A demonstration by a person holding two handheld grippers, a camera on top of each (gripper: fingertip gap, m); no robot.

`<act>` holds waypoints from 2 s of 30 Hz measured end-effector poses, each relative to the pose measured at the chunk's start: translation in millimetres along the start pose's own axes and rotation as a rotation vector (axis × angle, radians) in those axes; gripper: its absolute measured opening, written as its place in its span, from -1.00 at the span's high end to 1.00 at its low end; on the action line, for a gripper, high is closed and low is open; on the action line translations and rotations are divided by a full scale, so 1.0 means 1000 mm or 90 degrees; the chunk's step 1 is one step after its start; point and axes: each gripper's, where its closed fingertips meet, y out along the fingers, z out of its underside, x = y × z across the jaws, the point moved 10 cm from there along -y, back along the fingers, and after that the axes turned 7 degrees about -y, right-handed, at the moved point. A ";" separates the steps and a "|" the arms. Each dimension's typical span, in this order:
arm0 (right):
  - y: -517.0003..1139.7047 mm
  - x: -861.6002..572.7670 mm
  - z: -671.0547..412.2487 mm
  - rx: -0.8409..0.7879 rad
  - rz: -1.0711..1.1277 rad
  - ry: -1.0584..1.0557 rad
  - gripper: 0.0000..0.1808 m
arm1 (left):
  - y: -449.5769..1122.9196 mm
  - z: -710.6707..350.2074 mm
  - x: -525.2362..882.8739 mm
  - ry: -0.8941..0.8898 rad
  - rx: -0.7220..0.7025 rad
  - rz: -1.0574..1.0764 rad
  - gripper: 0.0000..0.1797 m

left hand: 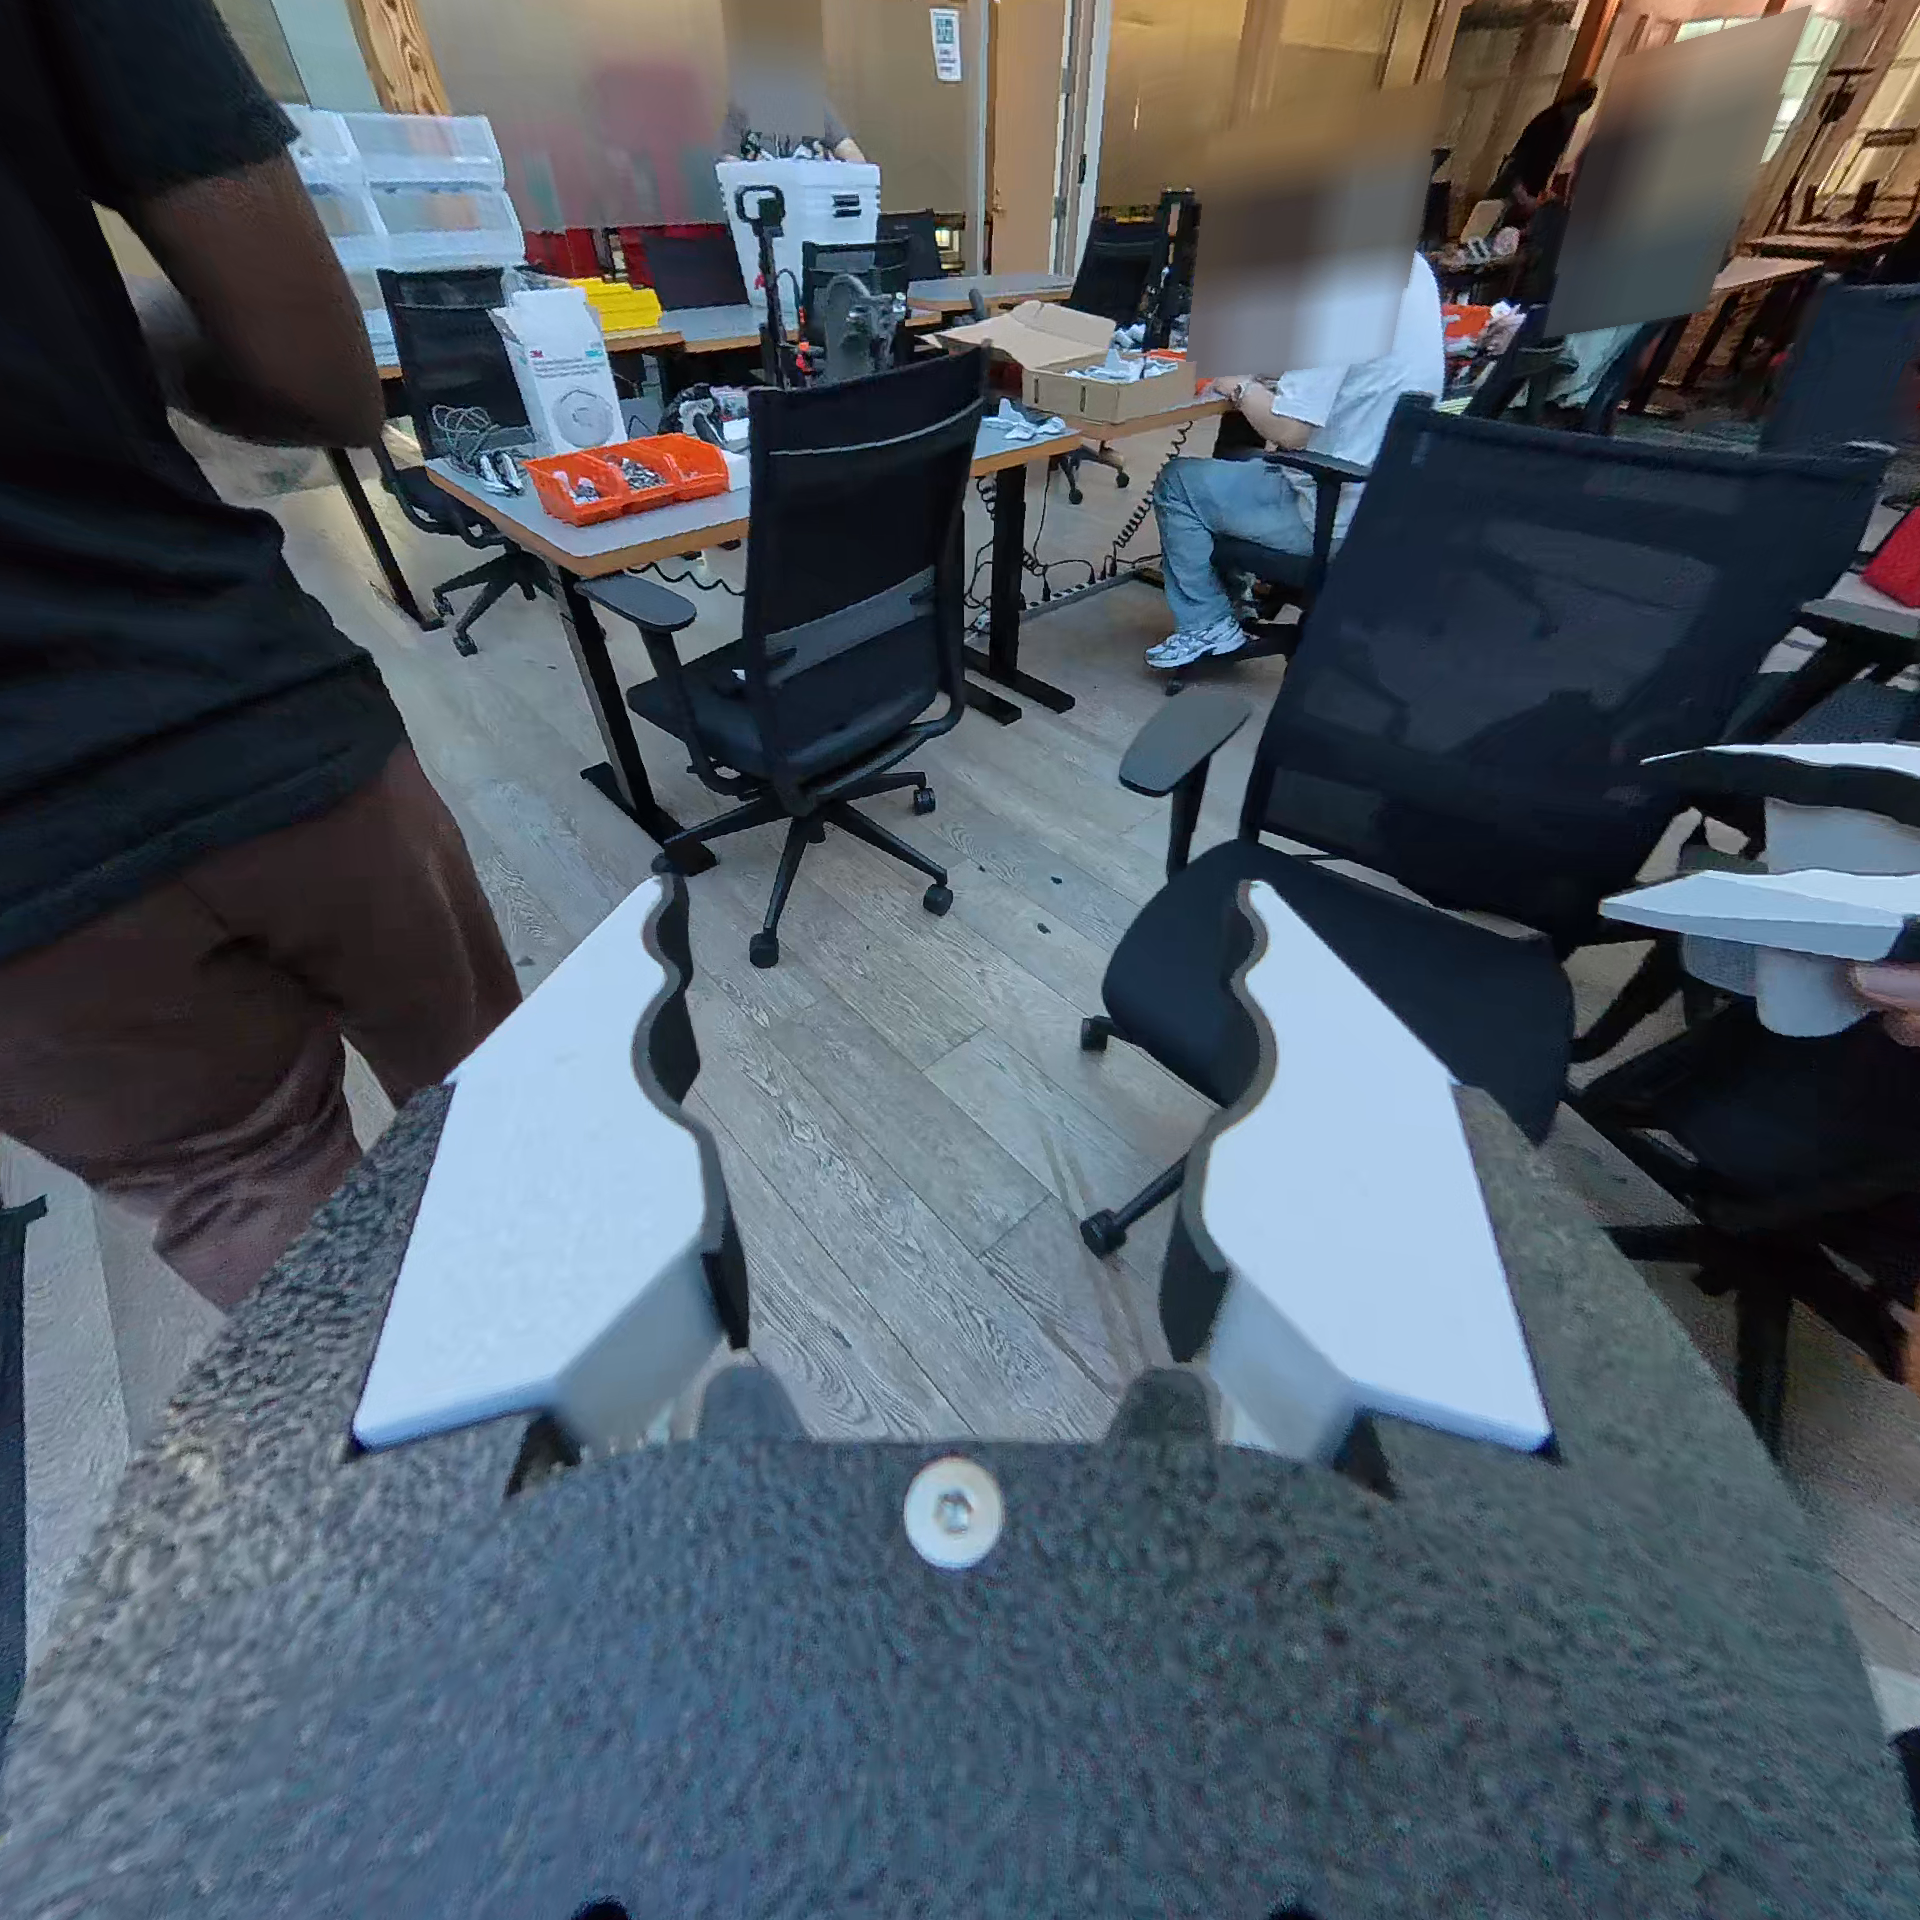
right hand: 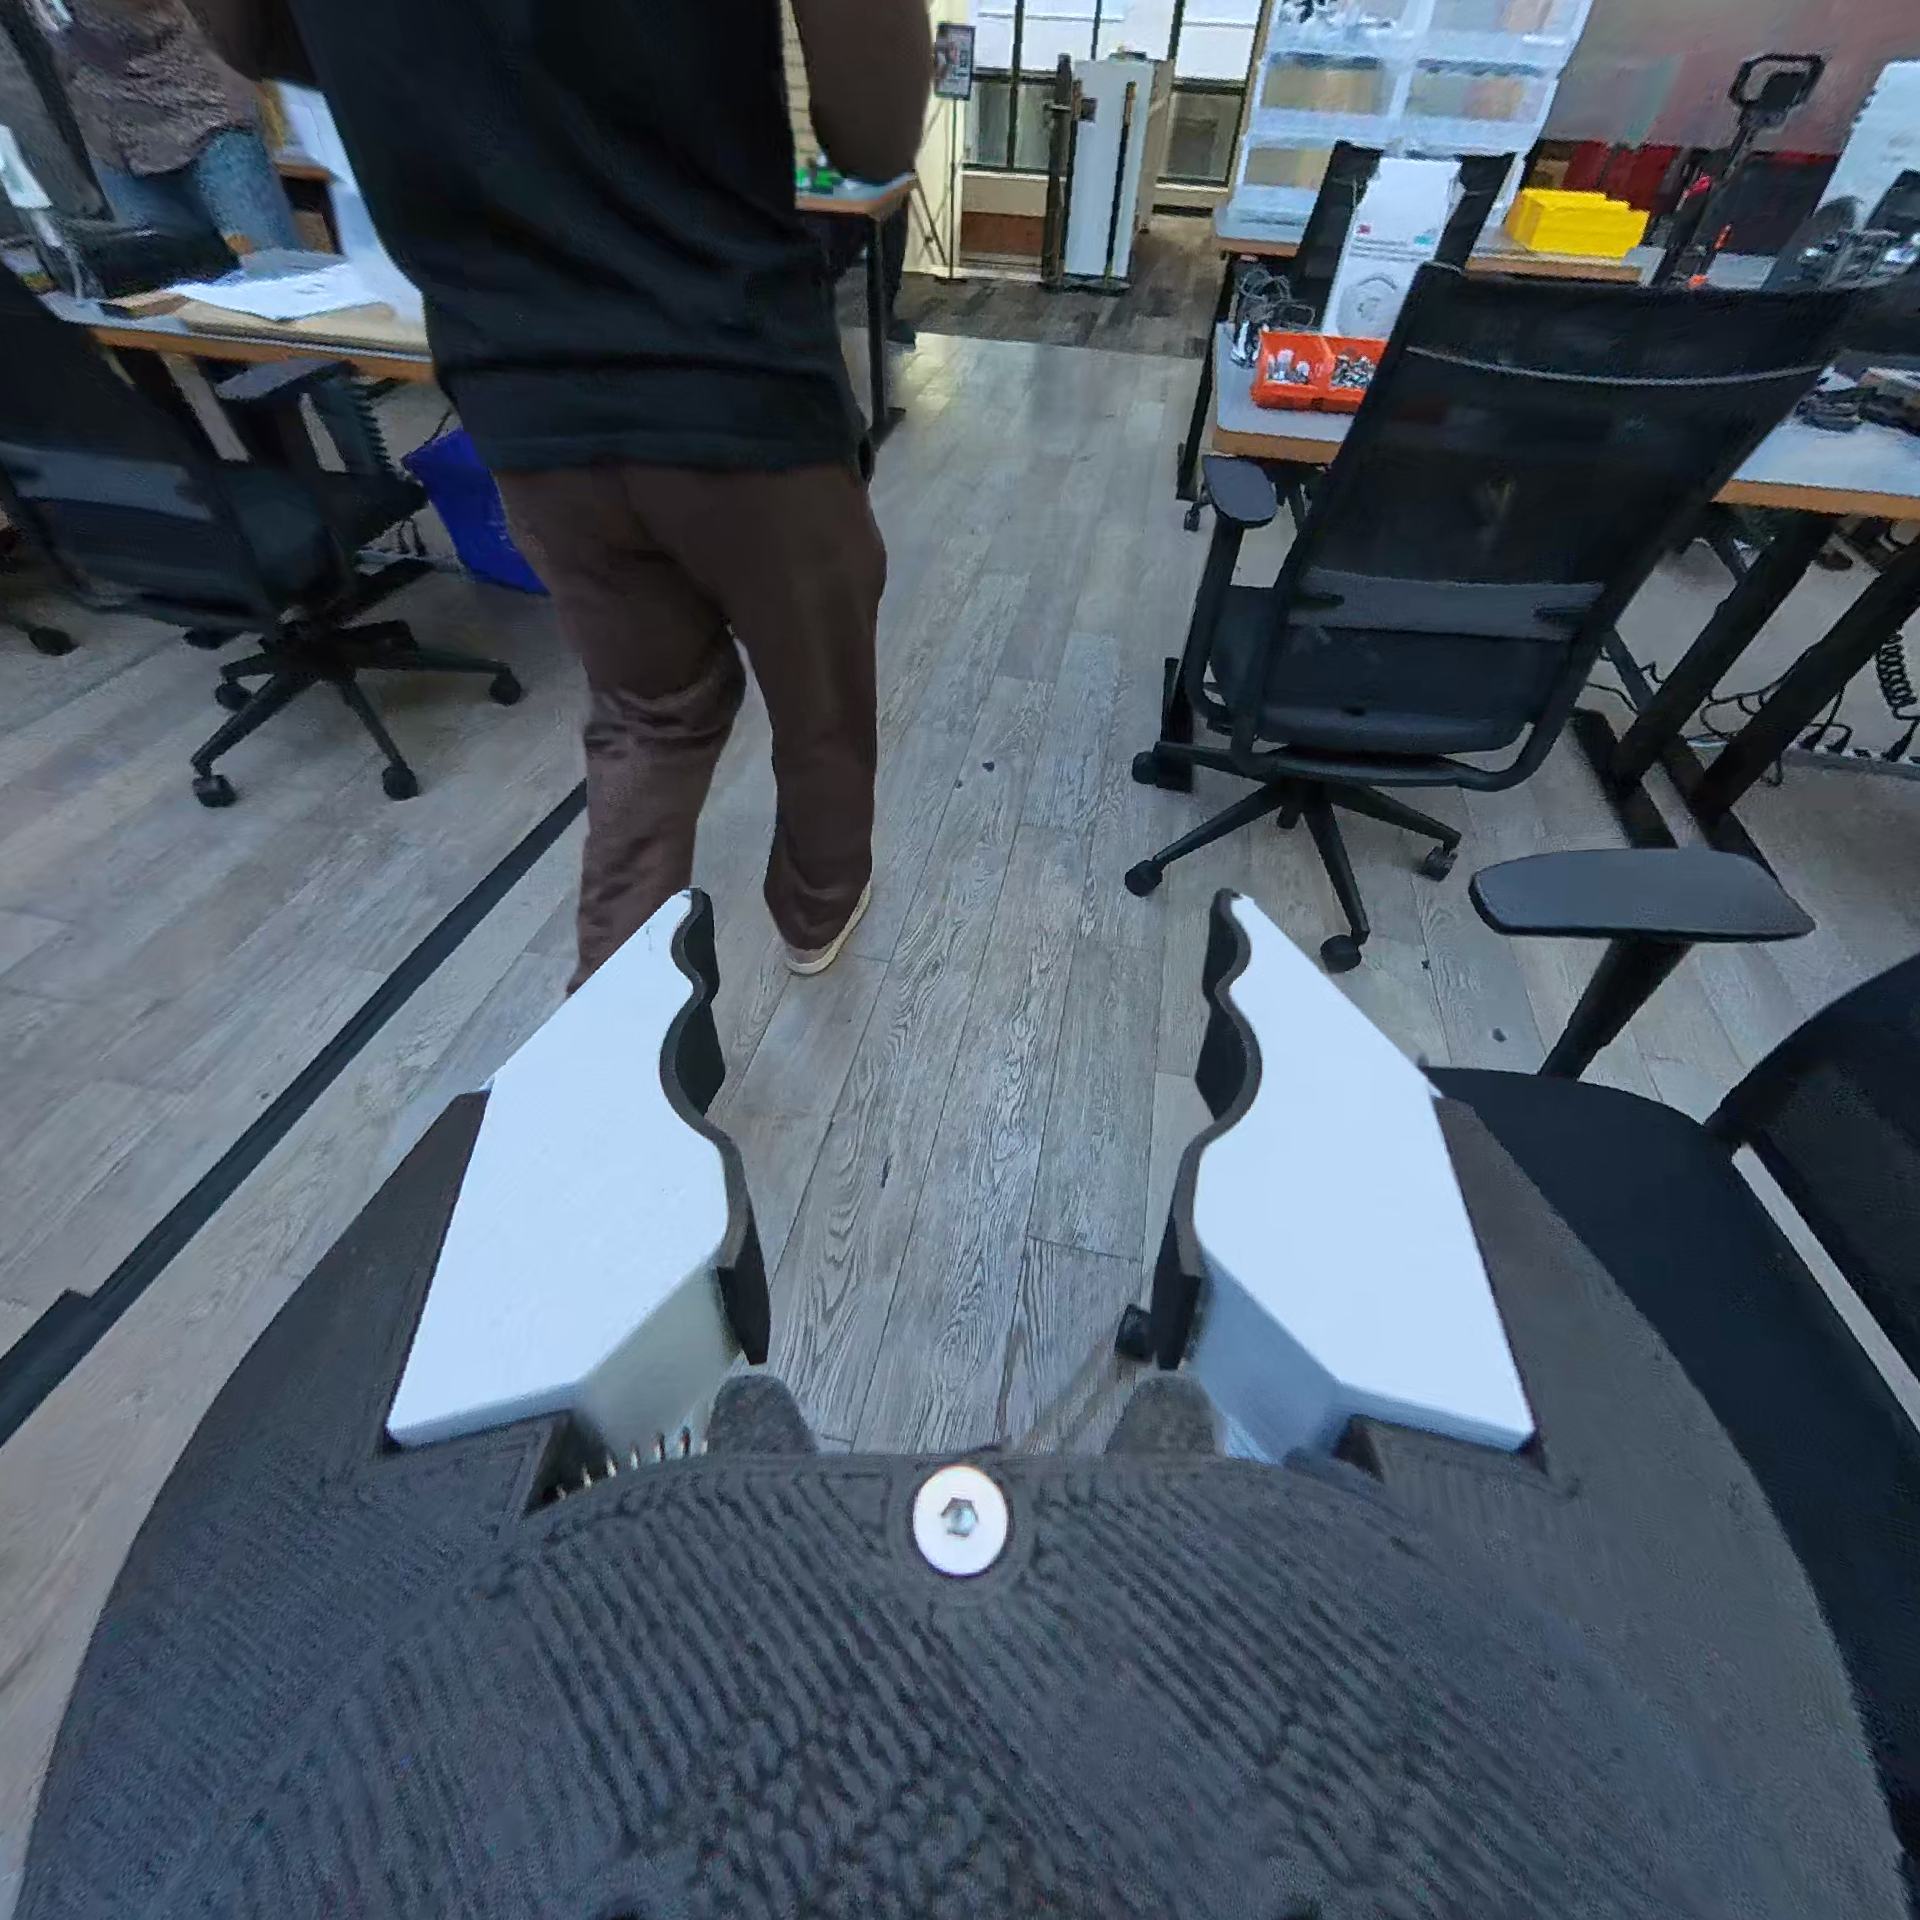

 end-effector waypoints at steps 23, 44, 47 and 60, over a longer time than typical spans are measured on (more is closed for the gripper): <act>0.794 -0.136 -0.224 -0.122 -0.156 -0.077 -0.50 | 0.503 -0.142 0.502 -0.004 -0.014 -0.240 -0.40; 1.375 -0.249 -0.351 -0.015 -0.095 -0.081 -0.48 | 0.985 -0.311 0.956 -0.018 -0.055 -0.050 -0.53; 1.471 -0.275 -0.366 -0.036 -0.101 -0.078 -0.39 | 1.054 -0.323 1.013 -0.039 -0.060 -0.063 -0.50; 1.874 -0.324 -0.496 -0.048 -0.219 -0.130 -0.09 | 1.274 -0.407 1.286 -0.052 -0.037 -0.194 -0.36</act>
